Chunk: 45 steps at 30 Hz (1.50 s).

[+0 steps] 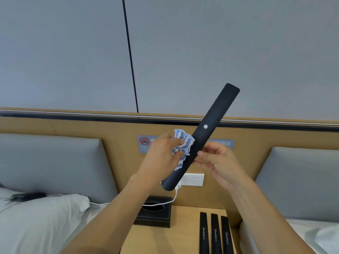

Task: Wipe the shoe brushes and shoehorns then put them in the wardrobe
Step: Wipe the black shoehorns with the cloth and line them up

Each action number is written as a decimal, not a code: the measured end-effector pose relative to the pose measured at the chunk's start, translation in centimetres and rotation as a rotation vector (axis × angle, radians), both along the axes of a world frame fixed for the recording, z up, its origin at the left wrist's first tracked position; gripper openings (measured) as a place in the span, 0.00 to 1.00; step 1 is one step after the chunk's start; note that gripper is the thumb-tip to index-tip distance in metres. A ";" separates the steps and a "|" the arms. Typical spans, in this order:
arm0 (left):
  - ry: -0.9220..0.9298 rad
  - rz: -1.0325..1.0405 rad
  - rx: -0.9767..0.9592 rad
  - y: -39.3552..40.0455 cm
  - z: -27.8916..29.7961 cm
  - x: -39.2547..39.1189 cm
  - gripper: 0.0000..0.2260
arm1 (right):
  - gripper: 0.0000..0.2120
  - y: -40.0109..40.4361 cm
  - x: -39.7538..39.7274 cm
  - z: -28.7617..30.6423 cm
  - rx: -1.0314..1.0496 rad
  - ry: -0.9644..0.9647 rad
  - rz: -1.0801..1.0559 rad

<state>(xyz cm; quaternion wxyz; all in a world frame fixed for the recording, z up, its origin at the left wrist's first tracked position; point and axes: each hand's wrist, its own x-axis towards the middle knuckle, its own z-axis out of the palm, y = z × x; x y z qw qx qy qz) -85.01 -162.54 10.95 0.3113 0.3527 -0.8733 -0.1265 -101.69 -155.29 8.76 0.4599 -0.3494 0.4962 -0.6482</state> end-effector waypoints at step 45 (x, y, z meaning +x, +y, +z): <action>0.082 0.020 0.098 -0.9 -2.8 -0.5 0.14 | 0.18 -1.9 3.4 -2.2 0.146 -0.070 -0.005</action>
